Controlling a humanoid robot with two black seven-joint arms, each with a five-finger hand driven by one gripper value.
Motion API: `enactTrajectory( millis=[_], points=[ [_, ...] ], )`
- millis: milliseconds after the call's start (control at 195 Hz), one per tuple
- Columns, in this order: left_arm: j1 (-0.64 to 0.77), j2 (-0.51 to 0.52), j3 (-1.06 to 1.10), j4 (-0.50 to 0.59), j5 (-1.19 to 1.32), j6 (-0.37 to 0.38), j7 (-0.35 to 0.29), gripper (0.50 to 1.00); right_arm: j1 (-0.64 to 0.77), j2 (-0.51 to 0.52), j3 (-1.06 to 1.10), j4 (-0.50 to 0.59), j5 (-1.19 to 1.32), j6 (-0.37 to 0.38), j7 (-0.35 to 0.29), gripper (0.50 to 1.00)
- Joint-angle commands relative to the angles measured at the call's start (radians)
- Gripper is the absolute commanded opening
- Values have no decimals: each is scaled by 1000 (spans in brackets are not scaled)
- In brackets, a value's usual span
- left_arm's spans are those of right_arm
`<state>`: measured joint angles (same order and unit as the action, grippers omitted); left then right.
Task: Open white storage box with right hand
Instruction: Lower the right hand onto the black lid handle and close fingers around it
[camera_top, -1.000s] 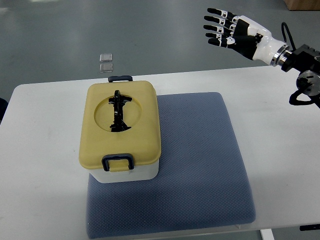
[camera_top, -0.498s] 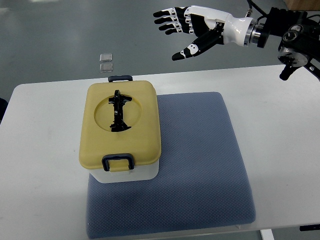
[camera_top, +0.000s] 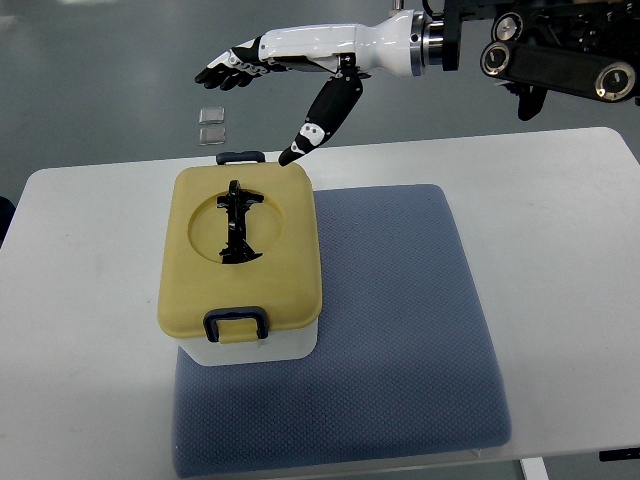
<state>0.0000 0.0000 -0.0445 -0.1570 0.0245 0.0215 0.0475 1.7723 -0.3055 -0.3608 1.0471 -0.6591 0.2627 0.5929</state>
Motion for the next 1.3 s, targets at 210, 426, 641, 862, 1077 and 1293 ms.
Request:
enactTrajectory(
  millis=[210, 426, 641, 862, 1077, 1293],
  points=[
    [0, 0, 0, -1, 0, 0, 0, 1000, 56, 98, -66, 1, -226, -95, -5, 926],
    [0, 0, 0, 1, 0, 0, 0, 1000, 62, 108, -56, 1, -292, -102, -8, 924],
    [0, 0, 0, 1, 0, 0, -1, 1000, 93, 151, -53, 2, -379, -135, -5, 919],
    [0, 0, 0, 1, 0, 0, 0, 1000, 92, 164, -53, 2, -542, -186, -1, 907],
    [0, 0, 0, 1, 0, 0, 0, 1000, 81, 186, -58, 2, -645, -206, 1, 903],
    [0, 0, 0, 1, 0, 0, 0, 1000, 64, 203, -61, 2, -691, -241, 1, 879]
  ],
)
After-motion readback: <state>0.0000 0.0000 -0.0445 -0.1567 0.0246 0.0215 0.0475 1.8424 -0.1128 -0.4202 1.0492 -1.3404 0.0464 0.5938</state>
